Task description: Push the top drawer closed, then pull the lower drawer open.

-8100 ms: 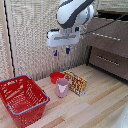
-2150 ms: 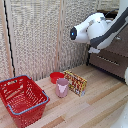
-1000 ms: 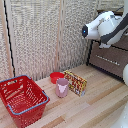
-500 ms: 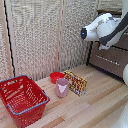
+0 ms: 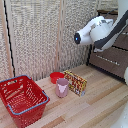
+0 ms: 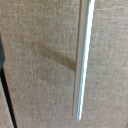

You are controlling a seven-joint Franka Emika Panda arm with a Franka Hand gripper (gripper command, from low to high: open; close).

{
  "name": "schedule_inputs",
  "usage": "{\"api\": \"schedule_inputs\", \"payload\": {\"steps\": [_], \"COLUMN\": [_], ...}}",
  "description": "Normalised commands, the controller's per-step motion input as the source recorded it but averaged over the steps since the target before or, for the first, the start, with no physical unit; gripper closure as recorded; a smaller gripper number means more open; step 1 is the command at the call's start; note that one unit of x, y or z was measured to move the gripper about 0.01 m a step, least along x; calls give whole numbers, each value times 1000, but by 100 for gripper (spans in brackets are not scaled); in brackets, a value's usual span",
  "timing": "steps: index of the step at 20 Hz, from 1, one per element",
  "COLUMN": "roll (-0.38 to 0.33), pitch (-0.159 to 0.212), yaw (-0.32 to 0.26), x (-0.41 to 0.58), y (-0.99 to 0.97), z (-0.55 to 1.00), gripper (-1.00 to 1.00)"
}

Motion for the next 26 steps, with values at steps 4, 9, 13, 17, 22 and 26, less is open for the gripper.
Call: {"api": "schedule_inputs", "payload": {"steps": [4, 9, 13, 17, 22, 26], "roll": [-26, -28, -80, -136, -186, -173], "pitch": [15, 0, 0, 0, 0, 0], "yaw": [68, 65, 58, 48, 39, 45], "x": [61, 11, 0, 0, 0, 0], "y": [-68, -47, 0, -69, -227, -215], "z": [-553, -481, -450, -403, -305, -329], "gripper": [-100, -100, -100, -100, -100, -100]}}
